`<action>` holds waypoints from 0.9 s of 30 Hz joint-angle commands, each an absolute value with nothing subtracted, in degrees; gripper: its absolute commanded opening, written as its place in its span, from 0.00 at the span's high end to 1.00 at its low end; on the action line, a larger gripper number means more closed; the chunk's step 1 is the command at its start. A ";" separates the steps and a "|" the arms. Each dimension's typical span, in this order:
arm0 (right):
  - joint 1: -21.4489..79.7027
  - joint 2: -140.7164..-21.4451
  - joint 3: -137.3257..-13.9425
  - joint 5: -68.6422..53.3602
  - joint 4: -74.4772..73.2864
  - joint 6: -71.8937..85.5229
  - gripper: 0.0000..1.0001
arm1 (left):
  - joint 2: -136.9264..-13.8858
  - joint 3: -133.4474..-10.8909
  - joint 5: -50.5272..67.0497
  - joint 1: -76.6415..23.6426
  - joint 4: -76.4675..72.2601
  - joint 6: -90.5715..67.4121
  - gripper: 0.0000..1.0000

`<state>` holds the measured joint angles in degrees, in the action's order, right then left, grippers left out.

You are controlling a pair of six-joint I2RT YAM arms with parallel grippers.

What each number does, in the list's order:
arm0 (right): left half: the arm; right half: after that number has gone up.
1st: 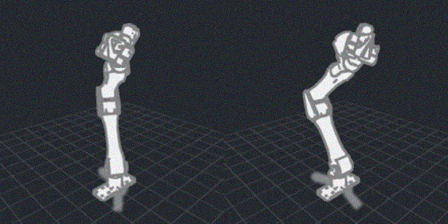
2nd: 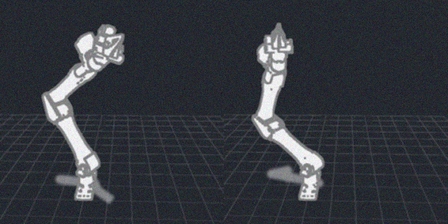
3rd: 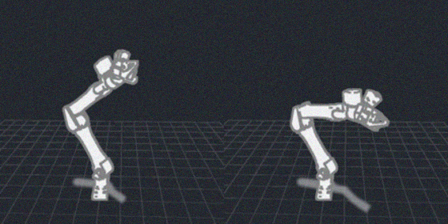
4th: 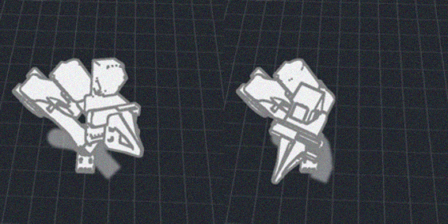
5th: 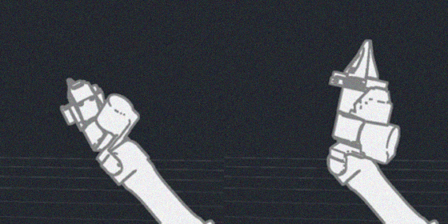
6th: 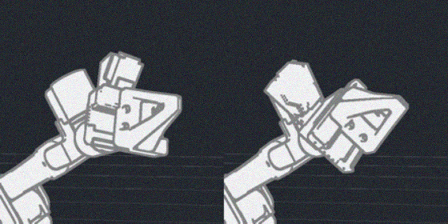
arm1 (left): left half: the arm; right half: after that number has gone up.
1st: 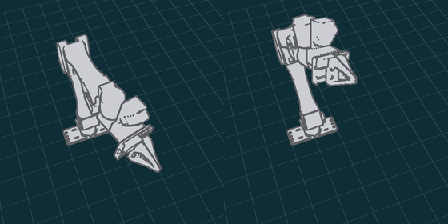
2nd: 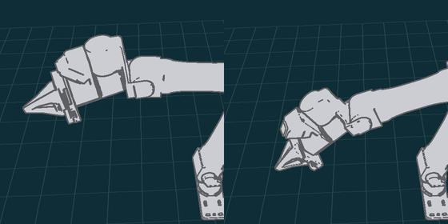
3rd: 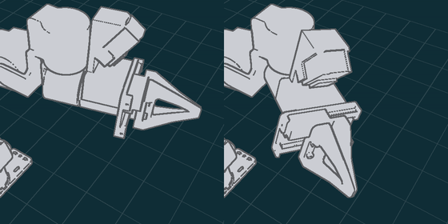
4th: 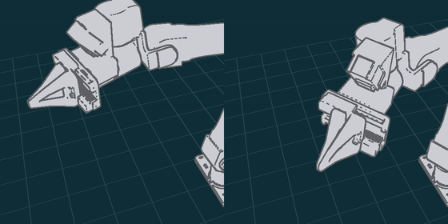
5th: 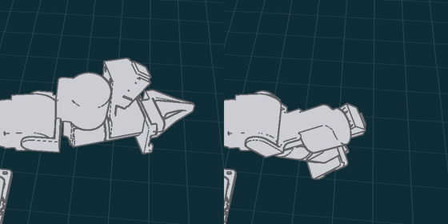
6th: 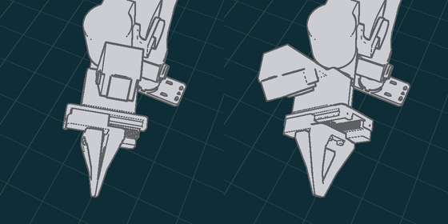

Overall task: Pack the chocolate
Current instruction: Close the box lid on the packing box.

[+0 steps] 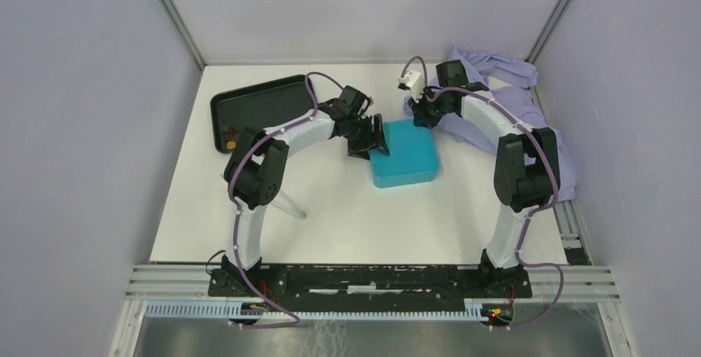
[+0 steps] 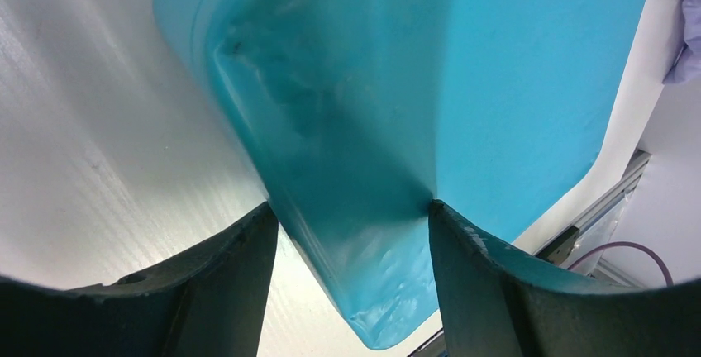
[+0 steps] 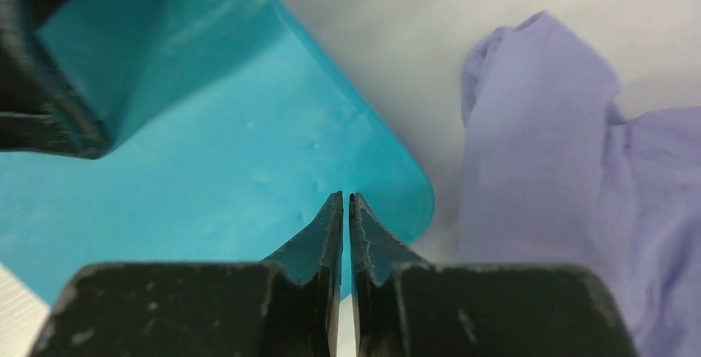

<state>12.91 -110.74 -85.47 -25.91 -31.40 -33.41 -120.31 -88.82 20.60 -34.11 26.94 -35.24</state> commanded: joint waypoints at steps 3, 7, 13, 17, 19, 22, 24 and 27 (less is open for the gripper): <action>13.33 -100.28 -88.55 -23.95 -29.34 -34.83 0.89 | -124.89 -85.99 17.31 -34.37 29.12 -35.37 0.30; 13.34 -102.59 -83.82 -16.69 -28.67 -35.41 0.91 | -124.94 -85.88 17.74 -34.37 28.92 -35.42 0.30; 13.34 -112.27 -76.68 -7.41 -29.46 -36.89 0.94 | -124.74 -85.71 18.05 -34.37 28.70 -35.42 0.30; 13.13 -116.67 -77.13 -6.82 -32.48 -36.62 0.95 | -124.26 -84.83 18.40 -34.44 28.26 -35.60 0.30; 13.11 -115.50 -77.35 -8.53 -32.51 -36.22 0.95 | -123.83 -84.30 18.37 -34.40 27.99 -35.64 0.31; 12.98 -112.60 -80.94 -15.27 -34.89 -37.19 0.94 | -122.79 -83.16 19.00 -34.37 26.34 -36.08 0.32; 12.92 -109.92 -84.50 -21.90 -36.73 -38.13 0.91 | -121.46 -82.11 20.51 -34.42 23.91 -36.90 0.32; 13.09 -105.84 -88.85 -32.08 -37.34 -37.26 0.88 | -119.43 -80.51 24.70 -34.54 20.12 -38.19 0.32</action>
